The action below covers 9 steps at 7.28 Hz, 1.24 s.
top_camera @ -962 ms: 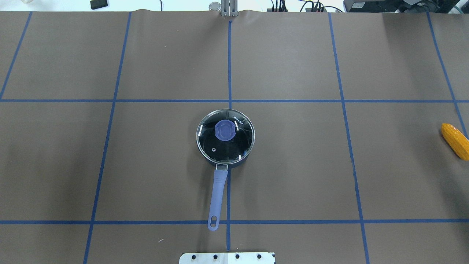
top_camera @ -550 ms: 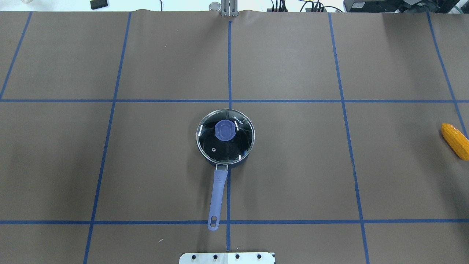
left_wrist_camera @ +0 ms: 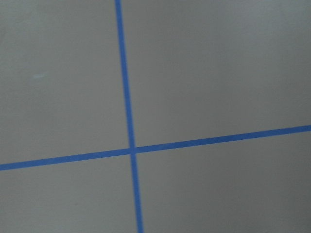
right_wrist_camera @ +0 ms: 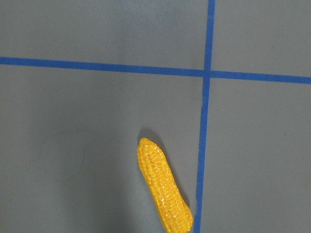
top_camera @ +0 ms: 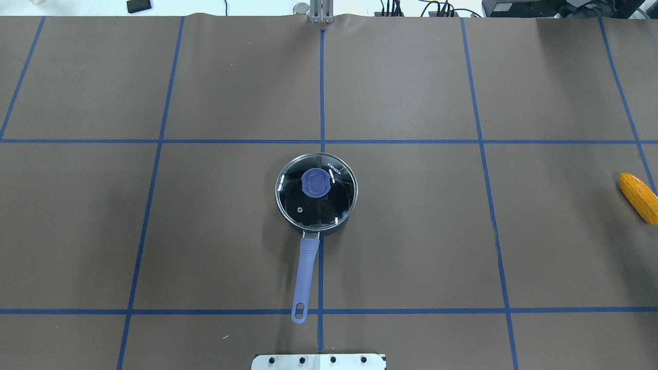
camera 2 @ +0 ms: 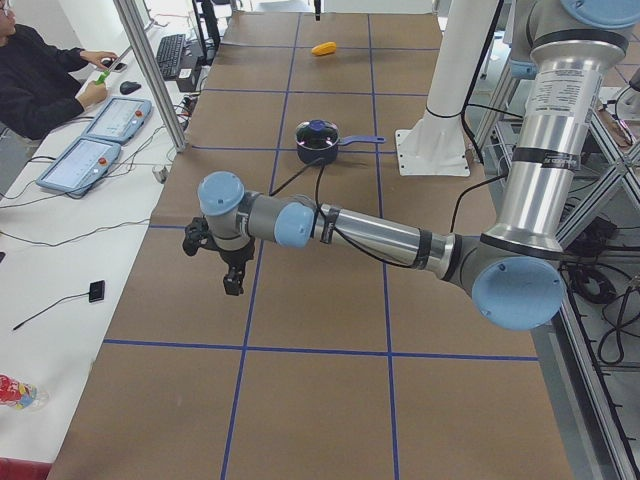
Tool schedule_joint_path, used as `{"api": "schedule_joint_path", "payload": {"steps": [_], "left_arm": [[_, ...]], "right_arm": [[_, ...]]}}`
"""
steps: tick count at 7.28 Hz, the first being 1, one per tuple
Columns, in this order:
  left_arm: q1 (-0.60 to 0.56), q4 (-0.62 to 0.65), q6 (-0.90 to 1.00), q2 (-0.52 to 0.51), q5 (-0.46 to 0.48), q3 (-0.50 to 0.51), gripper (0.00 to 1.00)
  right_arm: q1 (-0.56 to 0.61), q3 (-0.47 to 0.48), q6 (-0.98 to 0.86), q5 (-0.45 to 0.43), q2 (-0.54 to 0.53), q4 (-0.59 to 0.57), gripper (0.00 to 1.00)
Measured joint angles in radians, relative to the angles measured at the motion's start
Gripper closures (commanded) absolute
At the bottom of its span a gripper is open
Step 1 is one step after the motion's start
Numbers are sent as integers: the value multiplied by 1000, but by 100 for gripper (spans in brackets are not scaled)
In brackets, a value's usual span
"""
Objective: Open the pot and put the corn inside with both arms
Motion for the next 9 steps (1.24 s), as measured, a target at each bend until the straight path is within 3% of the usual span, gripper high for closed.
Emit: {"api": "schedule_joint_path", "payload": {"steps": [3, 6, 9], "left_arm": [[123, 99, -203, -217, 0, -18, 1], [246, 123, -281, -357, 7, -7, 1], [393, 125, -447, -509, 93, 45, 2]], "right_arm": [[-3, -1, -11, 0, 15, 0, 0], [-9, -29, -42, 1, 15, -1, 0], [-11, -62, -103, 19, 16, -2, 0]]}}
